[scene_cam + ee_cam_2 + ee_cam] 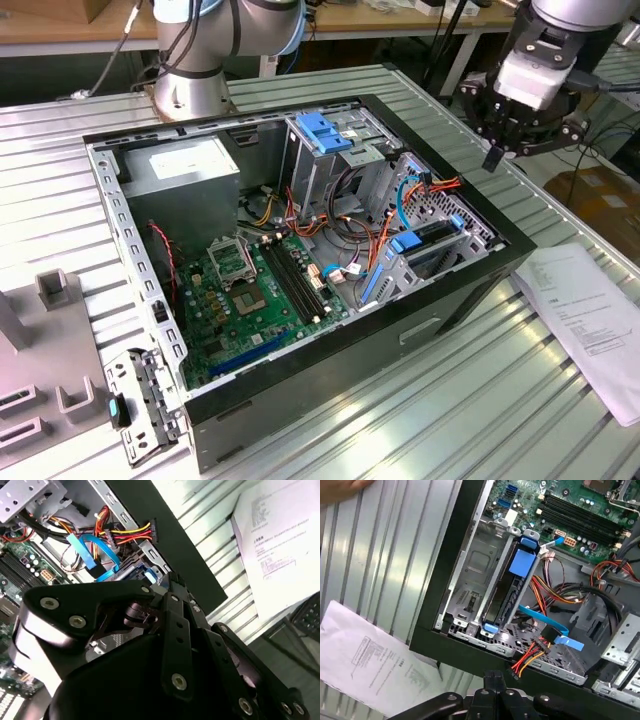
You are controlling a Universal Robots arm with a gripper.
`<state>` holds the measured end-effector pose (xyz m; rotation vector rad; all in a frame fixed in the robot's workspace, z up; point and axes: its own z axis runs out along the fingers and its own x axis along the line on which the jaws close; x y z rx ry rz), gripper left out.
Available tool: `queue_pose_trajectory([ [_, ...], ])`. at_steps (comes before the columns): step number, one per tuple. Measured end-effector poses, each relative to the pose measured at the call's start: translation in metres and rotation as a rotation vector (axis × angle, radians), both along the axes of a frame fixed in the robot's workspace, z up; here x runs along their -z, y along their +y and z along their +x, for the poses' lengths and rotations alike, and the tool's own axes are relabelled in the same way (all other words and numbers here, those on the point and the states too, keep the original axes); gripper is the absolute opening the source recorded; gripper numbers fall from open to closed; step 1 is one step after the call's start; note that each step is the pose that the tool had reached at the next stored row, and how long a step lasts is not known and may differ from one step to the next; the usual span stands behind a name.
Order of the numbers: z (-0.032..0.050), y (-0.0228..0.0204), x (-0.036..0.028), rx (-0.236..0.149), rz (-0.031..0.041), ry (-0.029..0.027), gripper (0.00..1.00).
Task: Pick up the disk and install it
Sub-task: 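Insert the first disk wire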
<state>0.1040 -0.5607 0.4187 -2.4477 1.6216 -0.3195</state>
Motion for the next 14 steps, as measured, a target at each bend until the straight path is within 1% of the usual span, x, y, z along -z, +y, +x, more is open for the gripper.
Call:
queue_pose_trajectory([
  [1, 0.0, 0.0, 0.0017, -0.051, -0.0002, 0.0, 0.11],
  [2, 0.0, 0.0, 0.0034, -0.085, 0.0, 0.0003, 0.11],
  [3, 0.0, 0.0, 0.0045, -0.118, -0.0011, 0.002, 0.11],
  [4, 0.0, 0.0001, 0.0051, -0.142, -0.006, 0.0035, 0.11],
  [5, 0.0, 0.0002, 0.0055, -0.156, -0.0268, 0.0067, 0.11],
  [6, 0.0006, 0.0017, 0.0057, -0.157, -0.0542, 0.0109, 0.11],
  [7, 0.0014, 0.005, 0.0062, -0.157, -0.0793, 0.0149, 0.11],
  [8, 0.0016, 0.0073, 0.0068, -0.158, -0.0848, 0.016, 0.11],
  [9, 0.0016, 0.0083, 0.0077, -0.172, -0.0852, 0.0154, 0.11],
  [10, 0.0016, 0.0084, 0.0084, -0.219, -0.0854, 0.0134, 0.11],
  [11, 0.0017, 0.0084, 0.009, -0.249, -0.0857, 0.0121, 0.11],
  [12, 0.0018, 0.0084, 0.0101, -0.295, -0.0861, 0.0102, 0.11],
  [14, 0.004, 0.0086, 0.0136, -0.348, -0.0863, 0.0079, 0.11],
])
